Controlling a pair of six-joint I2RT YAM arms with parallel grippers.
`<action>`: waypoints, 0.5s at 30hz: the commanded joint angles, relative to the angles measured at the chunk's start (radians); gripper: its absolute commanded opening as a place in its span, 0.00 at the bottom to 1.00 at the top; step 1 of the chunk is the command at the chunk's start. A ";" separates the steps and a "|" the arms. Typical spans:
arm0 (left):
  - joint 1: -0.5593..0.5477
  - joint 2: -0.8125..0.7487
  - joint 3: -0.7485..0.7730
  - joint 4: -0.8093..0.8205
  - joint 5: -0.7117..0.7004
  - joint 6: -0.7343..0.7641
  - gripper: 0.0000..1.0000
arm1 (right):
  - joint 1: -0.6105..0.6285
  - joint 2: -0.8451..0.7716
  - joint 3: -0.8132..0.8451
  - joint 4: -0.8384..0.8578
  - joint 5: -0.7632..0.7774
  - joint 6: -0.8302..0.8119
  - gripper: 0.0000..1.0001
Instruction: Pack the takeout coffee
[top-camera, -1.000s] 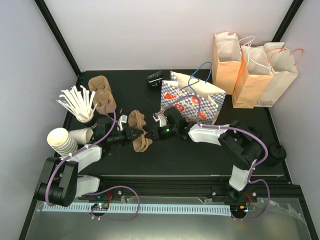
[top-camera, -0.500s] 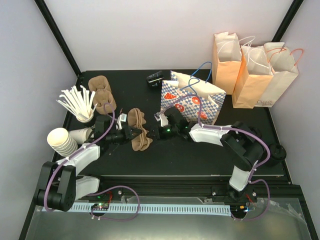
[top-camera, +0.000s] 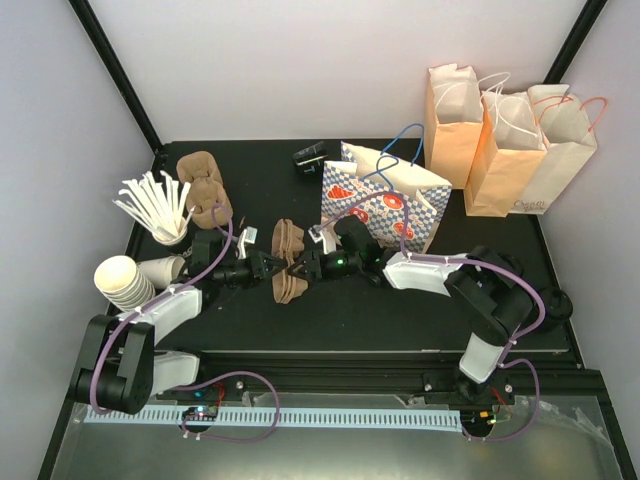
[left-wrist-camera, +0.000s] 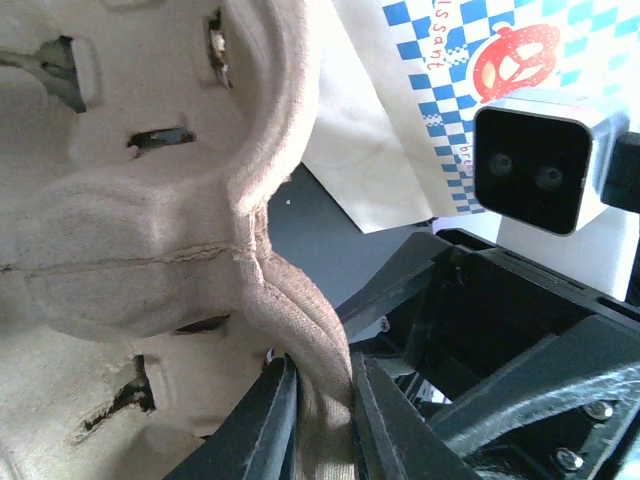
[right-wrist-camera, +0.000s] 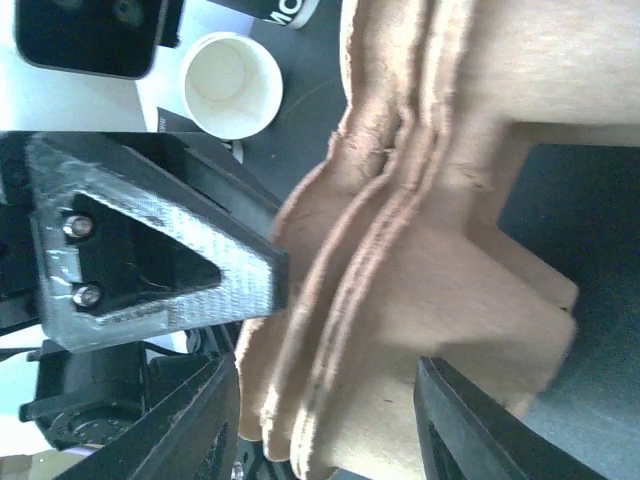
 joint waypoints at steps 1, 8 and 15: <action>0.002 0.011 0.006 0.059 0.034 0.013 0.15 | -0.001 -0.014 -0.012 0.073 -0.041 0.017 0.51; 0.003 0.014 -0.003 0.080 0.038 0.000 0.14 | 0.009 0.018 0.026 -0.005 -0.021 -0.011 0.40; 0.003 -0.005 0.023 0.020 0.031 0.033 0.13 | 0.014 0.026 0.051 -0.140 0.064 -0.052 0.32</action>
